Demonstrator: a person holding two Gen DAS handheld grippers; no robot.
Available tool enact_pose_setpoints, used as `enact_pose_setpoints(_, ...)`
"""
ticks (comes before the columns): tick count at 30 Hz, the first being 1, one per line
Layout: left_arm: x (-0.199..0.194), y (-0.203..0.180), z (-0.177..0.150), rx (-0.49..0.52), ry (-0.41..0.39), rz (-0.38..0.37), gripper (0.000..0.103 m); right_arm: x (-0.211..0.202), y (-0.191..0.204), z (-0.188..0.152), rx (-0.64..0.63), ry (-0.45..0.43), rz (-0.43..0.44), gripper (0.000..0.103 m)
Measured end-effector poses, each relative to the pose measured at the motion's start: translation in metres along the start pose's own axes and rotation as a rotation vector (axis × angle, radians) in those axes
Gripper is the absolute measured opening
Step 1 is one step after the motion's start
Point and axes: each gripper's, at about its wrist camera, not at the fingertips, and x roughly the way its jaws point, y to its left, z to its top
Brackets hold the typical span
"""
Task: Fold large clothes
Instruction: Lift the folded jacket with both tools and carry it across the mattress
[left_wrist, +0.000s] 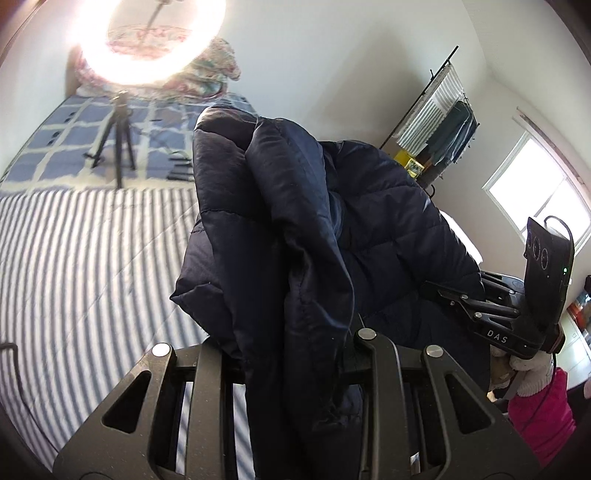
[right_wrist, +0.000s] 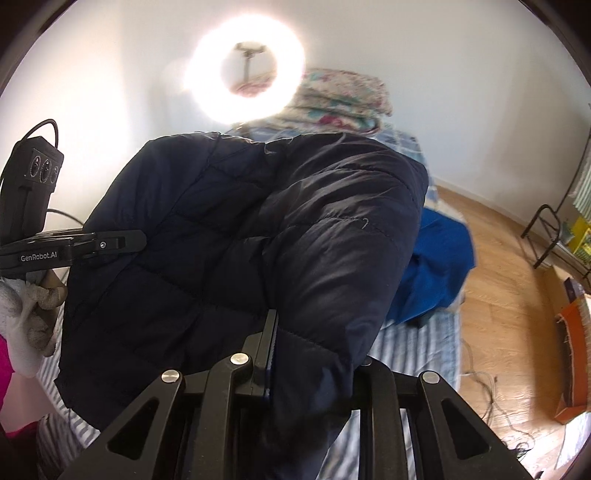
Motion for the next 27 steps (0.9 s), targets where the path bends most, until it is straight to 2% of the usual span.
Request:
enact_pose_setpoints(7,0.046,-0.011,0.049,0.031,-0.016,-0.016,0.026,0.014,-0.057,0.032,0.024,-0.034,-0.052,0.02)
enact_pose_setpoints(16,0.108,-0.024,0.102,0.115,-0.02,0.022,0.026,0.054,-0.112,0.072,0.049,-0.065,-0.119,0.019)
enact_pose_setpoints(21,0.138,-0.016,0.124,0.1,-0.025,-0.019,0.026,0.069,-0.139,0.08,0.082,-0.097,-0.101,0.019)
enact_pose_setpoints(27,0.169,0.004,0.147,0.053,-0.024,-0.071,0.026,0.09,-0.176,0.091,0.155,-0.124,-0.012,0.019)
